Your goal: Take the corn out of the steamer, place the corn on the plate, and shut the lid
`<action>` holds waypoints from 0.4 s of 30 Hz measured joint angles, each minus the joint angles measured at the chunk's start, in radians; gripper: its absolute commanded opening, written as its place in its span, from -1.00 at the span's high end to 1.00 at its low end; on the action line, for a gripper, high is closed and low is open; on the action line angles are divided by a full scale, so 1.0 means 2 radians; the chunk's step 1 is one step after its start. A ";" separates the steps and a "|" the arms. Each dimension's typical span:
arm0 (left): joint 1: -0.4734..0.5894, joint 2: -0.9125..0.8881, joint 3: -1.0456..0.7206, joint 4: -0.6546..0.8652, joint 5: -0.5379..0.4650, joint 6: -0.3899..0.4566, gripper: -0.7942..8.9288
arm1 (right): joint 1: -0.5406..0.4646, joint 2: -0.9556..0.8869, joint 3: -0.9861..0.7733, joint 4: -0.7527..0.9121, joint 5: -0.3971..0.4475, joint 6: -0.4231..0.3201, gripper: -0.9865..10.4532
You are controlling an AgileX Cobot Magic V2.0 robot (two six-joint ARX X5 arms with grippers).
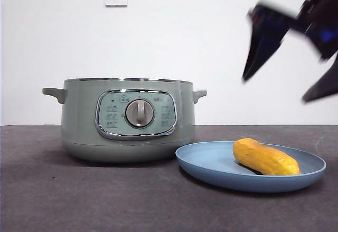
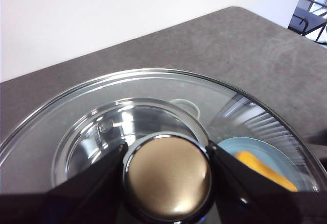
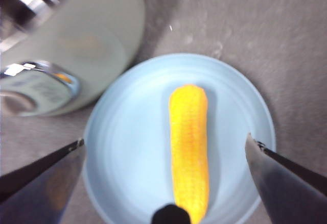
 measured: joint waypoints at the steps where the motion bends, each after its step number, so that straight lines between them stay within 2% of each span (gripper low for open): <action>1: 0.000 0.017 0.000 0.014 0.000 0.000 0.85 | 0.000 -0.029 0.000 -0.015 0.000 -0.001 -0.16; 7: -0.006 0.095 0.000 0.091 0.000 0.000 0.85 | 0.000 -0.161 0.000 -0.080 0.000 -0.005 -0.16; 12: -0.007 0.146 0.000 0.125 -0.001 0.000 0.85 | 0.000 -0.230 0.001 -0.116 0.000 -0.005 -0.16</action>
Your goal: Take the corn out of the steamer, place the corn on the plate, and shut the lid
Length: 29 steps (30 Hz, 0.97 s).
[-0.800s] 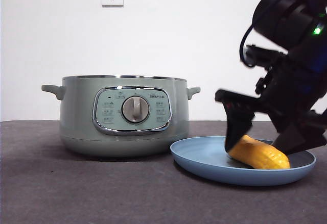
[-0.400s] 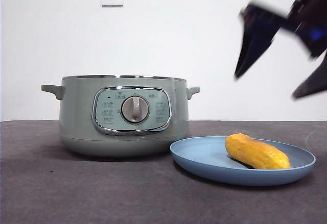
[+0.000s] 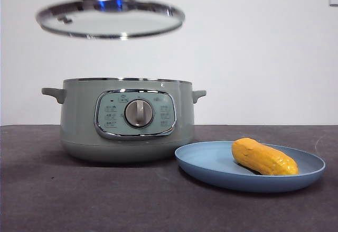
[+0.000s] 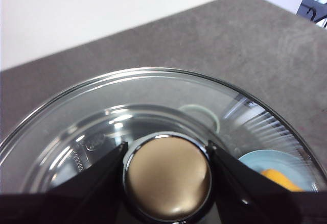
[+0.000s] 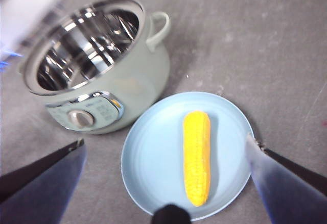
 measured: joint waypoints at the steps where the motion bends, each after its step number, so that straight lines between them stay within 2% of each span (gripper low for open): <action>1: 0.000 0.011 0.000 0.007 -0.001 0.000 0.85 | 0.000 -0.011 0.002 -0.010 0.000 0.000 -0.16; 11: 0.000 0.080 0.000 0.077 -0.009 0.000 0.85 | 0.000 -0.030 0.018 -0.047 -0.001 0.000 -0.16; 15: 0.000 0.096 0.000 0.079 -0.026 0.000 0.85 | 0.000 -0.030 0.018 -0.048 -0.012 0.000 -0.16; 29: 0.000 0.113 0.000 0.090 -0.027 0.000 0.85 | 0.000 -0.030 0.018 -0.048 -0.013 -0.002 -0.16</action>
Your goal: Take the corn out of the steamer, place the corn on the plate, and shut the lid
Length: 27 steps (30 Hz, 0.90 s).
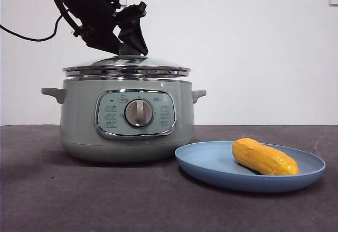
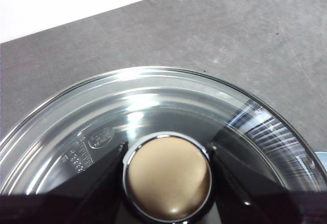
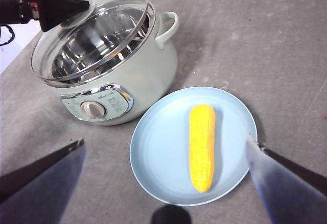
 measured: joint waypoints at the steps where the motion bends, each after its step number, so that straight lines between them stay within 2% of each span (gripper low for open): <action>1: 0.000 0.000 0.000 0.000 0.000 0.000 0.85 | 0.000 0.000 0.000 0.000 0.000 0.000 -0.16; 27: -0.002 0.024 0.002 0.000 0.002 0.004 0.85 | 0.000 0.000 0.000 0.000 0.000 0.000 -0.16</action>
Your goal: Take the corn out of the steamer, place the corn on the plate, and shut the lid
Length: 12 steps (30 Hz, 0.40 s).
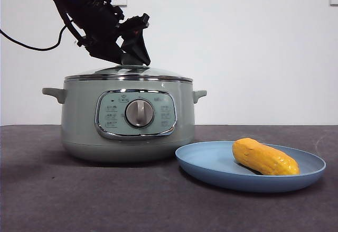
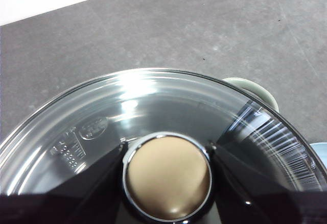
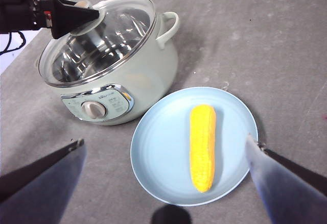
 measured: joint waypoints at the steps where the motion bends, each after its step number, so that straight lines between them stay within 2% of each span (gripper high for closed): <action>1: 0.000 0.000 0.000 0.000 0.000 0.000 0.85 | 0.000 0.000 0.000 0.000 0.000 0.000 -0.16; 5: 0.000 0.000 0.002 -0.007 0.000 0.000 0.79 | 0.000 0.000 0.000 0.000 0.000 0.000 -0.16; 7: 0.000 0.000 0.004 -0.012 0.000 0.000 0.47 | 0.000 0.000 0.000 0.000 0.000 0.000 -0.16; 8: 0.000 0.000 0.004 -0.013 0.000 0.000 0.24 | 0.000 0.000 0.000 0.000 0.000 0.000 -0.16; 9: 0.000 0.000 0.004 -0.013 0.000 0.000 -0.07 | 0.000 0.000 0.000 0.000 0.000 0.000 -0.16; 10: 0.000 0.000 0.004 -0.013 0.000 0.000 -0.24 | 0.000 0.000 0.000 0.000 0.000 0.000 -0.16; 11: 0.000 0.000 0.004 -0.013 0.000 0.000 -0.33 | 0.000 0.000 0.000 0.000 0.000 -0.001 -0.16; 12: 0.000 0.000 0.004 -0.013 0.000 0.000 -0.33 | 0.000 0.000 0.000 0.000 0.000 -0.002 -0.16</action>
